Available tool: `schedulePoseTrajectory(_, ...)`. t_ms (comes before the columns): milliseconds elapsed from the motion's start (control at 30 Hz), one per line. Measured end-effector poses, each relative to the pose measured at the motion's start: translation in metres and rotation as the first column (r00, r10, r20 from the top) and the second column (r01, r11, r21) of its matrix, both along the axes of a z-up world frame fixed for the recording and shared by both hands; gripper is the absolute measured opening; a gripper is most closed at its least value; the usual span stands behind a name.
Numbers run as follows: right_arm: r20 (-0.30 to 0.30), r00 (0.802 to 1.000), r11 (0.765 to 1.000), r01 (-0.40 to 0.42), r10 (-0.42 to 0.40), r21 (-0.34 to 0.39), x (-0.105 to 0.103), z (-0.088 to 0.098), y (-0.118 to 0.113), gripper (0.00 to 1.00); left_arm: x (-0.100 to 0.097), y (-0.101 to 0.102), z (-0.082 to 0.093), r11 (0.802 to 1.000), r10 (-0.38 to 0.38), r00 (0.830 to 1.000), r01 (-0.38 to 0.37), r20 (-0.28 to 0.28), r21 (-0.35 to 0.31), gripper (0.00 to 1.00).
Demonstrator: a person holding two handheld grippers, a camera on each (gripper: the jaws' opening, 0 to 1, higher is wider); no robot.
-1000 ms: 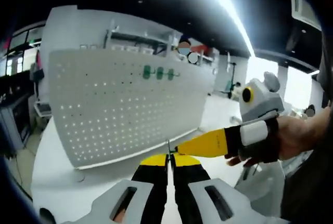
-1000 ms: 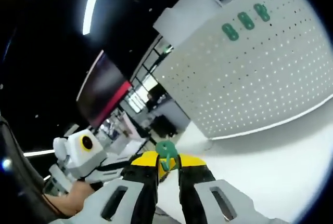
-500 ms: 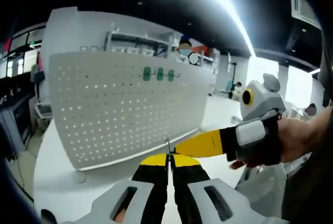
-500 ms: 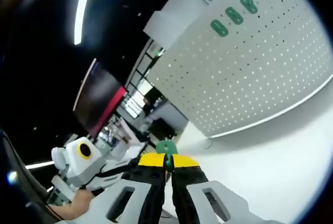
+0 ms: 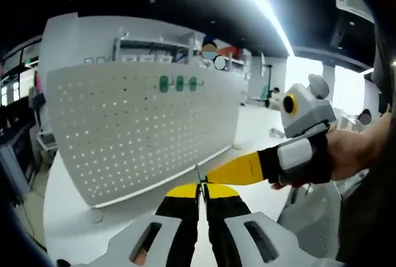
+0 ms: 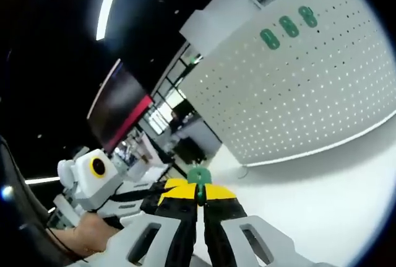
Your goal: Insert the hook assembly into the mounting plate slot until the hook locks in place.
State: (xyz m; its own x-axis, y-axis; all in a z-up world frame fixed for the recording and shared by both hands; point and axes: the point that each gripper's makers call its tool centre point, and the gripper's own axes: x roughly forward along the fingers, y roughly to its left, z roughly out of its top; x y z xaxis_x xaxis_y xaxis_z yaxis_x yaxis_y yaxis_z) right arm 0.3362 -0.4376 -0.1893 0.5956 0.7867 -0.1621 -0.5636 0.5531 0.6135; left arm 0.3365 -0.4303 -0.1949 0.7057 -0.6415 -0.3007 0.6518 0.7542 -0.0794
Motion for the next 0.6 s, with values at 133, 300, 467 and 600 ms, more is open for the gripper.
schedulePoseTrajectory(133, -0.002, 1.0, 1.0, 0.01, -0.01, -0.001, 0.001, -0.002, -0.001, 0.0, -0.002, 0.001, -0.003, 1.0, -0.015, 1.0, 0.015, 0.003, 0.019, 0.04)
schedulePoseTrajectory(300, 0.011, 1.0, 1.0, 0.016, -0.016, -0.001, 0.004, 0.0, -0.007, 0.0, -0.01, -0.01, -0.013, 0.998, -0.068, 0.996, 0.068, -0.056, -0.006, 0.32)
schedulePoseTrajectory(467, 0.035, 0.999, 1.0, 0.007, -0.006, -0.023, 0.004, 0.001, -0.01, 0.0, -0.013, -0.016, -0.017, 0.997, -0.078, 0.995, 0.077, -0.064, -0.022, 0.52)
schedulePoseTrajectory(600, 0.044, 0.999, 0.999, -0.009, 0.011, -0.034, 0.001, -0.001, -0.008, 0.0, -0.015, -0.02, -0.018, 0.995, -0.094, 0.994, 0.092, -0.062, -0.035, 0.64)
